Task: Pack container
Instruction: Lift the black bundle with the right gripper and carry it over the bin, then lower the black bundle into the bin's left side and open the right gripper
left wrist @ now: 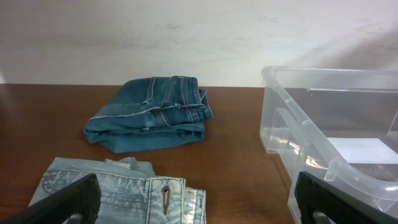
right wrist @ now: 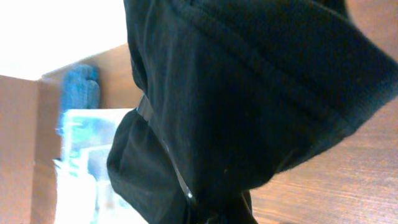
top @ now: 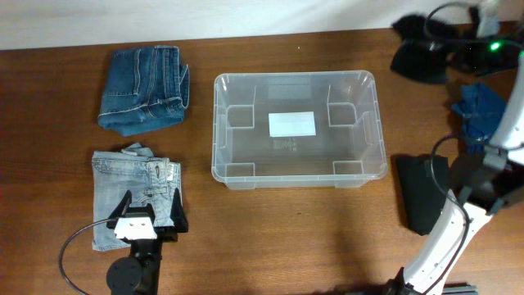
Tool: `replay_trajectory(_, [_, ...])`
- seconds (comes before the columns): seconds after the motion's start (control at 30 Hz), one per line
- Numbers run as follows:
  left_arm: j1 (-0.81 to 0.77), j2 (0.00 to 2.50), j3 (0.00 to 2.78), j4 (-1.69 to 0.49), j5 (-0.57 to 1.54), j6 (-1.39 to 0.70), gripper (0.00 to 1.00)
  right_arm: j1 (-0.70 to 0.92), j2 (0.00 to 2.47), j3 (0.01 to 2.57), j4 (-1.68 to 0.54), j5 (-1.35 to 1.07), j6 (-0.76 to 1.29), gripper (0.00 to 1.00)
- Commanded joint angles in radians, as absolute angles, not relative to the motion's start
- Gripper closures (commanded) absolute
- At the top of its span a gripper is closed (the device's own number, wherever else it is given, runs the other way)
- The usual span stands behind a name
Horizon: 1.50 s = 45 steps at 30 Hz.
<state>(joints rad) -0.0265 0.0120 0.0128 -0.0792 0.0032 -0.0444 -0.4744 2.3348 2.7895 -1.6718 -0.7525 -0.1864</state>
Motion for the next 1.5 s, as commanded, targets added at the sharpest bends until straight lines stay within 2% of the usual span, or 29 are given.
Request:
replay_trajectory(0.0, [-0.03,0.006,0.009,-0.083,0.004,-0.026,0.01,-0.474,2.17,2.882,-1.699,-0.808,-0.083,0.96])
replay_trajectory(0.27, [-0.03,0.006,0.009,-0.083,0.004,-0.026,0.01,-0.349,1.991,2.882,-1.699,-0.761,0.075,0.96])
replay_trajectory(0.57, [-0.03,0.006,0.009,-0.083,0.004,-0.026,0.01,0.052,1.944,2.822,-1.699,-0.448,0.223,0.96])
replay_trajectory(0.73, [-0.03,0.006,0.009,-0.083,0.004,-0.026,0.01,0.247,1.944,2.644,-1.687,-0.244,0.296,0.96])
replay_trajectory(0.83, [-0.03,0.006,0.009,-0.083,0.004,-0.026,0.01,0.327,1.944,2.51,-1.635,-0.21,0.303,0.96])
replay_trajectory(1.23, [-0.03,0.006,0.009,-0.083,0.004,-0.026,0.01,0.464,1.944,1.974,-1.25,-0.212,0.402,0.96])
replay_trajectory(1.47, [-0.03,0.006,0.009,-0.083,0.004,-0.026,0.01,0.473,1.944,1.816,-1.09,-0.213,0.436,0.96])
